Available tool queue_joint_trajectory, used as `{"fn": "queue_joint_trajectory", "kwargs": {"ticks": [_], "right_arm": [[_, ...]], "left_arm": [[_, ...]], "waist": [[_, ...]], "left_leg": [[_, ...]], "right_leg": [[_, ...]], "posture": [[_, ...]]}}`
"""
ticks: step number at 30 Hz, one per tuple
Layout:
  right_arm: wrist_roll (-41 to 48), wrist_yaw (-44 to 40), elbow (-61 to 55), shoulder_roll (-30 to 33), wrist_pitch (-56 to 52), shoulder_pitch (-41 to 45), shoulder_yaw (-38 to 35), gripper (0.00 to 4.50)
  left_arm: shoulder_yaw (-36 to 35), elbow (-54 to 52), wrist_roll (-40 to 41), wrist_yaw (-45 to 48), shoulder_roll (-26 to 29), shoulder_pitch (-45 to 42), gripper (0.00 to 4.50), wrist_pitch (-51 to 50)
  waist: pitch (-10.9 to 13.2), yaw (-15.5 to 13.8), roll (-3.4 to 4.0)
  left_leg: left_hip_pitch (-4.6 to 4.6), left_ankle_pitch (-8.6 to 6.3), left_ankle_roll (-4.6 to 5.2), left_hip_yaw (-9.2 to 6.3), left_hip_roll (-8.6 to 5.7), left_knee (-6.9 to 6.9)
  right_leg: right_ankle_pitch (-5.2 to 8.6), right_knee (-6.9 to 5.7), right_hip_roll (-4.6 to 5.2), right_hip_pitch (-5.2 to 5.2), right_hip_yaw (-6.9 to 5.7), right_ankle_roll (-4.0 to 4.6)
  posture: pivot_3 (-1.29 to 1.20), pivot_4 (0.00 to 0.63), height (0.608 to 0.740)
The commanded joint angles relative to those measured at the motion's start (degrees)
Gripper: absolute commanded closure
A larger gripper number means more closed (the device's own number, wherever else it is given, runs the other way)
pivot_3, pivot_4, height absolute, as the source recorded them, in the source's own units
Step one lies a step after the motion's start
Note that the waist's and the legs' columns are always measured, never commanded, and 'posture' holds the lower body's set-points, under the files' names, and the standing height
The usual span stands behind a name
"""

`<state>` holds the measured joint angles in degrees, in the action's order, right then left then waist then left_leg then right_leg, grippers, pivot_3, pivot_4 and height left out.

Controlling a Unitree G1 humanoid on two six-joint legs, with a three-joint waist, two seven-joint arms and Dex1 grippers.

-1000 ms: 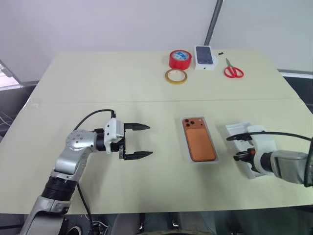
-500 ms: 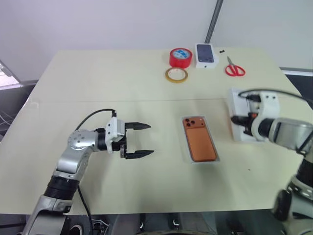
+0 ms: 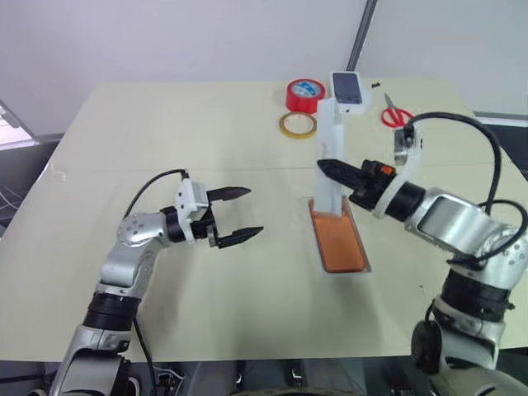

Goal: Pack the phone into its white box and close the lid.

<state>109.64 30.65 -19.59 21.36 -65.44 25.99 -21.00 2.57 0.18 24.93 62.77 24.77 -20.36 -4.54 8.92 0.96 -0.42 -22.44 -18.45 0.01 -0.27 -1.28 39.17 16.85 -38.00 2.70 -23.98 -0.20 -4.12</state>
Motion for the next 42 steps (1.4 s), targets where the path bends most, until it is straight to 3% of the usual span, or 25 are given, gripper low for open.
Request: {"fn": "queue_joint_trajectory", "kwargs": {"ticks": [1, 7, 10, 15, 18, 25, 26, 36, 39, 42], "right_arm": [[3.36, -2.75, -5.27, -0.75, 6.95, -2.36, 3.99, 4.45], [3.36, -12.05, -10.97, 2.33, 11.32, -12.03, 10.51, 4.45], [3.36, -17.4, -10.47, 8.62, 9.49, -15.89, 12.82, 4.45], [3.36, -22.21, -7.03, 13.73, 9.08, -16.75, 15.06, 4.45], [3.36, -23.54, -5.17, 14.59, 9.02, -16.37, 15.64, 4.5], [3.36, -23.64, 0.06, 14.18, 7.43, -14.27, 16.84, 4.5], [3.36, -23.32, 0.9, 14.25, 7.17, -13.87, 17.02, 4.5], [2.01, -19.21, 7.46, 19.48, 7.16, -10.08, 18.71, 4.5], [0.91, -19.4, 9.51, 20.34, 6.9, -8.81, 18.35, 3.59], [-1.15, -20.41, 10.74, 21.06, 7.28, -8.43, 16.86, 2.05]], "left_arm": [[-1.65, -2.95, 1.91, -2.86, -0.85, -1.22, 0.0, -1.6], [-2.07, -5.36, 3.45, -5.13, -1.28, -0.94, 0.0, -4.35], [-2.12, -6.68, 3.88, -5.45, -1.18, -0.29, 0.0, -5.43], [-1.74, -8.5, 5.05, -4.66, -0.44, 1.42, 0.0, -7.46], [-1.46, -9.16, 6.3, -3.52, -0.23, 2.64, 0.84, -9.27], [1.81, -10.6, 3.79, -5.01, -2.99, 5.52, 4.13, -7.61], [2.7, -10.3, 2.85, -5.32, -3.69, 5.52, 4.32, -6.8], [7.46, -2.5, -4.28, -10.89, -11.28, 0.71, 4.32, -1.75], [8.37, -0.4, -5.03, -11.41, -13.3, -0.66, 4.5, -1.12], [9.42, 1.94, -6.1, -10.89, -14.56, -1.53, 4.5, 0.14]], "waist": [[0.0, 0.0, 0.0], [0.0, -0.09, -0.01], [0.0, -0.32, -0.01], [0.02, 0.02, -0.02], [0.02, -0.19, -0.03], [0.02, -0.41, -0.03], [0.02, -0.39, -0.03], [0.02, -0.43, -0.05], [0.02, -0.53, -0.06], [0.02, -0.54, -0.06]], "left_leg": [[-0.01, 0.0, 0.0, 0.01, 0.0, 0.04], [0.01, 0.01, 0.01, 0.0, 0.01, 0.04], [0.0, 0.01, 0.01, 0.0, -0.01, 0.06], [0.1, 0.01, 0.02, -0.01, 0.01, 0.07], [0.11, 0.01, 0.02, -0.02, 0.02, 0.06], [0.1, 0.0, 0.02, -0.02, 0.01, 0.07], [0.1, 0.0, 0.02, -0.02, 0.01, 0.07], [0.1, 0.0, 0.02, -0.03, 0.01, 0.06], [0.1, 0.0, 0.02, -0.02, 0.0, 0.08], [0.09, 0.0, 0.02, -0.02, 0.0, 0.08]], "right_leg": [[0.0, -0.01, 0.0, 0.0, 0.0, 0.0], [0.0, -0.02, -0.03, 0.01, 0.0, 0.0], [0.0, 0.04, 0.0, 0.07, 0.0, 0.0], [0.0, 0.04, -0.02, 0.15, 0.0, 0.0], [0.0, 0.04, -0.02, 0.15, 0.0, 0.0], [0.0, 0.13, 0.0, 0.2, 0.0, 0.0], [0.0, 0.14, 0.0, 0.21, 0.0, 0.0], [0.0, 0.15, 0.0, 0.22, -0.01, 0.0], [0.0, 0.15, 0.0, 0.25, -0.01, -0.01], [0.0, 0.16, 0.0, 0.24, -0.02, -0.01]], "posture": [[0.0, 0.15, 0.74], [0.0, 0.15, 0.74], [0.0, 0.15, 0.74], [0.0, 0.15, 0.74], [0.0, 0.15, 0.74], [0.0, 0.15, 0.74], [0.0, 0.15, 0.74], [0.0, 0.15, 0.74], [0.0, 0.15, 0.74], [0.0, 0.15, 0.74]]}}
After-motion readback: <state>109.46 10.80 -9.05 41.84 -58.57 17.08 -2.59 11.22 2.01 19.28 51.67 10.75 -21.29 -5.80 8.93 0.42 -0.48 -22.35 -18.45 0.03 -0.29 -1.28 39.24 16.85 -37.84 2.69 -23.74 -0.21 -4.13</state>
